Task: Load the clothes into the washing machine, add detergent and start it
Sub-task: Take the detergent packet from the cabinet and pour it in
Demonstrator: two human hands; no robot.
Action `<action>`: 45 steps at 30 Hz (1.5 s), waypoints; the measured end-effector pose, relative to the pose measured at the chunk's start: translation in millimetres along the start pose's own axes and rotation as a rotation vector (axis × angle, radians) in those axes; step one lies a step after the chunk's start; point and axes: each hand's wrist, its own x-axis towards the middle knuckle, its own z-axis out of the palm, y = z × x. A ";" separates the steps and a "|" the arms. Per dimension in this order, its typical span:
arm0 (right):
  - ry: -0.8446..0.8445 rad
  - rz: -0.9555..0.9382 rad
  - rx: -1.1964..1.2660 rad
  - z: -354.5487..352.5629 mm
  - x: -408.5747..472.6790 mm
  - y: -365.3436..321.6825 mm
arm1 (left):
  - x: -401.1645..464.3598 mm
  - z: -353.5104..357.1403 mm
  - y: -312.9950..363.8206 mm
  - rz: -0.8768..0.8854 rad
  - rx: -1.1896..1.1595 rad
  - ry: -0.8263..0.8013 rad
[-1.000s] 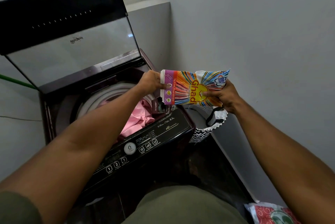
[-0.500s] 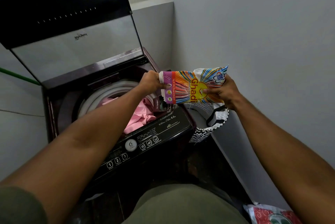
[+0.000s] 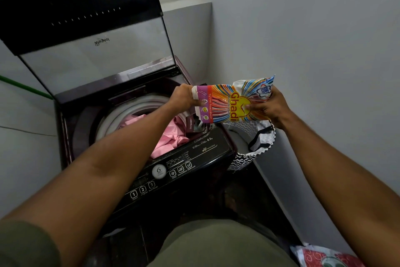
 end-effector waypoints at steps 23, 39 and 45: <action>0.036 -0.045 -0.033 1.1 2.7 -7.6 | 1.5 -1.6 1.7 0.030 -0.006 0.033; 0.005 -0.043 -0.044 -5.0 5.7 -13.9 | 4.6 -2.2 8.4 0.049 0.017 0.033; -0.008 -0.024 0.043 -9.0 2.1 -10.5 | 7.1 -2.8 16.2 0.097 0.027 0.009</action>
